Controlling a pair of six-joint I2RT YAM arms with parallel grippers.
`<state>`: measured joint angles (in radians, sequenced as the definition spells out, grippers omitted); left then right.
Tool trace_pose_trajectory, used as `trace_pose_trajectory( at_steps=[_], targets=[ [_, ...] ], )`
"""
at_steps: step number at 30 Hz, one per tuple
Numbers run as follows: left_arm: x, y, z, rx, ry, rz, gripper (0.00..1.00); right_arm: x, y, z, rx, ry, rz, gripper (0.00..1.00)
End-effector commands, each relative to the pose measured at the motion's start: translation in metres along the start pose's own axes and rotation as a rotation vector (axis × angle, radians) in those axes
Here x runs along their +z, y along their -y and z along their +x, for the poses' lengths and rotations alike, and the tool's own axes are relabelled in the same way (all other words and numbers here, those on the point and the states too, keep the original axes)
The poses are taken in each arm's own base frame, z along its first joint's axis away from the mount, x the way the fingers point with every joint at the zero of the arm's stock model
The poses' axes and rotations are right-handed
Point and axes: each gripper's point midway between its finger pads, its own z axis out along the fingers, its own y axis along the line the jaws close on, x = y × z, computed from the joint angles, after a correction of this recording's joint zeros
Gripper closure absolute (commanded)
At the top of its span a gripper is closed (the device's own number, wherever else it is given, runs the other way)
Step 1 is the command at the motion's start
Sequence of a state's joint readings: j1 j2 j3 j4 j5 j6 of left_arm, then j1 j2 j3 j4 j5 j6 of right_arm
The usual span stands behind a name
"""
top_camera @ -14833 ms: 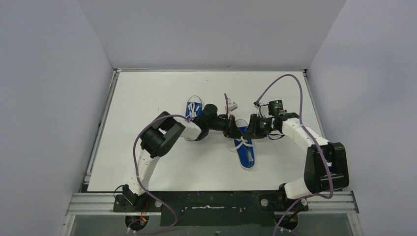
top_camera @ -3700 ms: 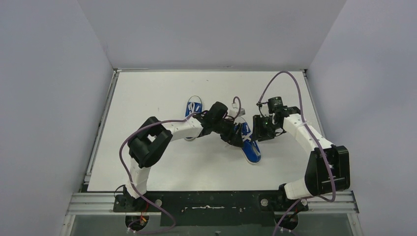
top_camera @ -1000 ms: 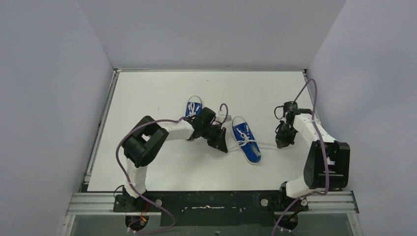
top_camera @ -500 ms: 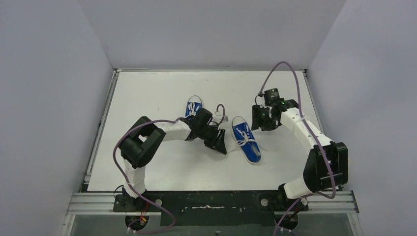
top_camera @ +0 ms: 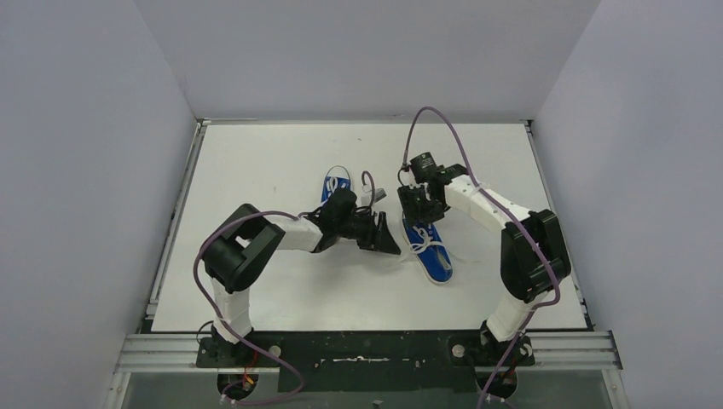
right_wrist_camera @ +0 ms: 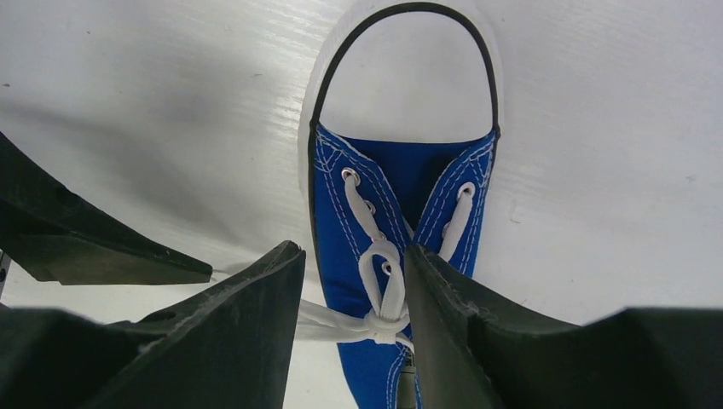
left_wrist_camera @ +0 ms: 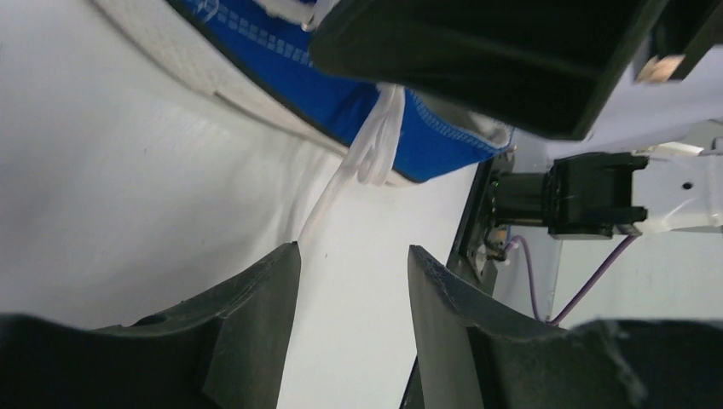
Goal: Tie the shoes
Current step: Tie the shoelace on the shoe.
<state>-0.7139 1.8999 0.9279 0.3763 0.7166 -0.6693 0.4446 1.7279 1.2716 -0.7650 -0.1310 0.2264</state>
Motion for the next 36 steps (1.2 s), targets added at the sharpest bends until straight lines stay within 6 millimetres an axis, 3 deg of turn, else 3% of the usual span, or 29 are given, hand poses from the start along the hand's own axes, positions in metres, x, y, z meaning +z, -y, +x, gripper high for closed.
trace_pose_trajectory(
  at_steps=[1,12,16,28,32,36],
  targets=[
    [0.012,0.036,-0.038,0.028,0.147,0.169,0.53,-0.008,0.008,-0.006,-0.041,0.046,0.072,0.53],
    [0.03,0.03,-0.036,0.07,0.149,0.114,0.53,0.002,0.009,0.02,-0.081,-0.003,0.158,0.58],
    [0.036,0.03,-0.036,0.073,0.138,0.117,0.53,0.008,0.009,0.019,-0.095,0.002,0.19,0.6],
    [0.051,0.032,-0.039,0.086,0.121,0.12,0.53,0.0,0.017,0.008,-0.092,0.04,0.254,0.82],
    [0.054,0.032,-0.037,0.087,0.11,0.129,0.63,-0.001,0.017,0.009,-0.089,0.043,0.253,0.87],
    [0.052,0.035,-0.034,0.091,0.098,0.138,0.85,-0.008,0.02,0.004,-0.06,0.056,0.255,0.98]
  ],
)
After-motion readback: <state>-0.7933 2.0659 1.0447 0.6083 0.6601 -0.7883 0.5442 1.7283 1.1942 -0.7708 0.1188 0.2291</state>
